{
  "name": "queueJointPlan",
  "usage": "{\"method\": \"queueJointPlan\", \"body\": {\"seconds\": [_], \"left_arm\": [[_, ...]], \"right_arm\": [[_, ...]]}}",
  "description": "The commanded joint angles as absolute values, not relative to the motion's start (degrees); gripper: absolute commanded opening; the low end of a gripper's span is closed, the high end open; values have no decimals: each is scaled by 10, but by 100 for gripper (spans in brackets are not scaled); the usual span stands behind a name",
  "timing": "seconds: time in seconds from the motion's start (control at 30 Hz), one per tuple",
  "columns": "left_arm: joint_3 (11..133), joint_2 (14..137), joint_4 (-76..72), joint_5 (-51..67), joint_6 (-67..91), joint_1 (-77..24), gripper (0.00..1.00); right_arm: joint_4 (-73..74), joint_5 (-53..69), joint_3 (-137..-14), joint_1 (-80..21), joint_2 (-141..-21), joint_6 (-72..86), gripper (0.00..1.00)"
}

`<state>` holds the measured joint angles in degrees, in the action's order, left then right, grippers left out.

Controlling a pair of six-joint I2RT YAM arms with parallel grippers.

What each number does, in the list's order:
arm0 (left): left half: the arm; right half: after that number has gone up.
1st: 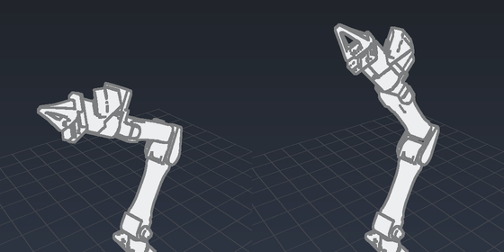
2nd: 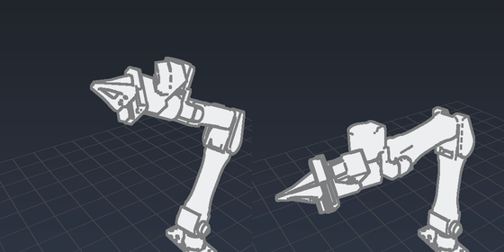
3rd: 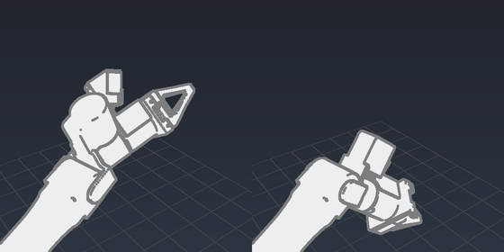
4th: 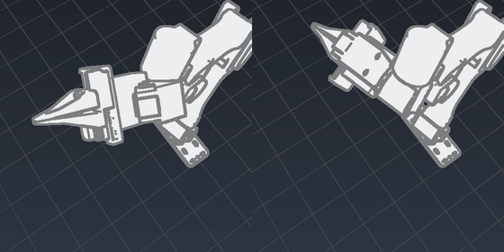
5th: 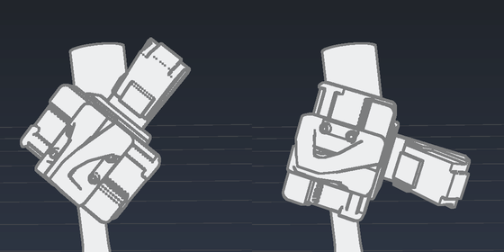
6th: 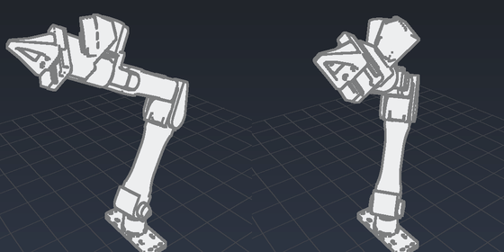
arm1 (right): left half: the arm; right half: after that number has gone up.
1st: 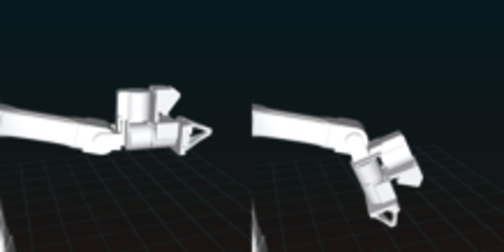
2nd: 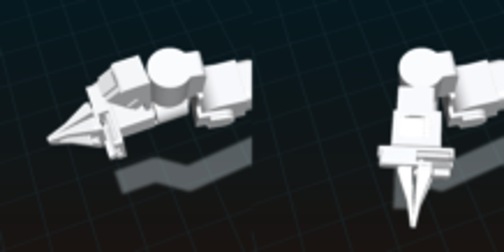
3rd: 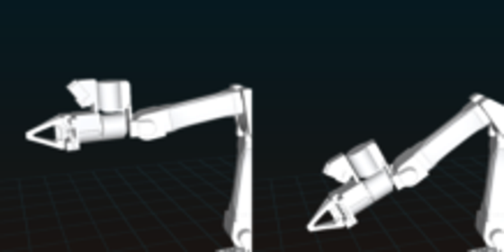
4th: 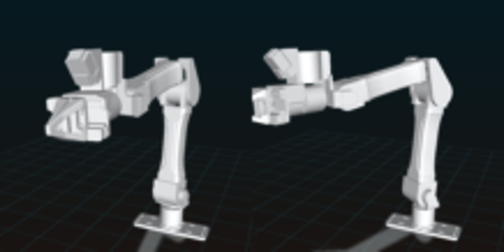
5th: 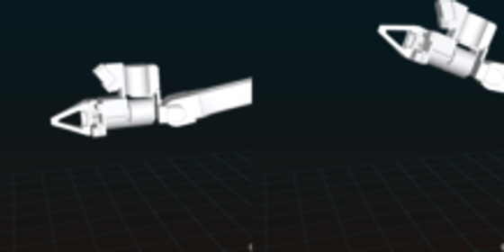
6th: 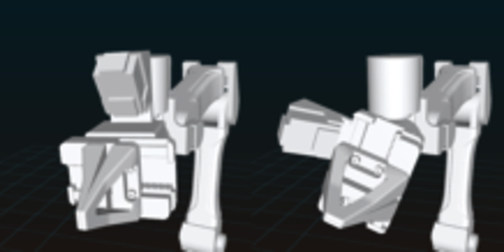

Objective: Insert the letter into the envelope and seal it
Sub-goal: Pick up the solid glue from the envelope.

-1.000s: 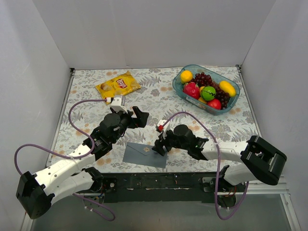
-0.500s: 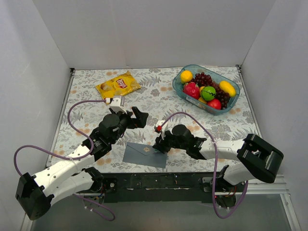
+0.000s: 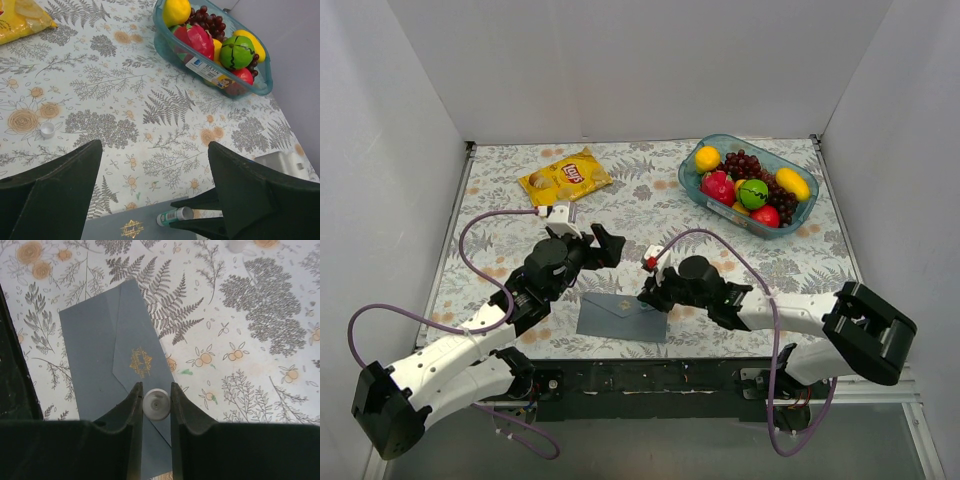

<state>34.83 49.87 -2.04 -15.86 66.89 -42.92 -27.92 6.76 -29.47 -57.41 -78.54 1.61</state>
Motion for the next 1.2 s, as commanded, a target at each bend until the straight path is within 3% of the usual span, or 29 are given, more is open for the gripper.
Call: {"method": "queueJointPlan", "body": {"seconds": [0.0, 0.23, 0.43, 0.63, 0.73, 0.97, 1.17], "left_arm": [[331, 488, -25, -149, 664, -426, 84], [286, 496, -64, -86, 666, -426, 74], [247, 501, -88, -29, 706, -426, 58], [257, 448, -36, -135, 717, -426, 59], [292, 429, -4, -171, 707, -407, 55], [337, 489, 4, -30, 707, -239, 55], [345, 497, 21, -39, 715, -208, 54]], "right_arm": [[-273, 20, -331, -577, -737, 4, 1], [-256, -28, -342, -576, -736, 2, 1], [-262, -53, -340, -575, -762, 10, 1], [-265, -84, -356, -570, -769, 13, 1], [-262, -96, -369, -566, -774, 13, 1], [-229, -69, -489, -542, -845, 13, 1], [-210, -4, -624, -514, -929, 25, 1]]}}
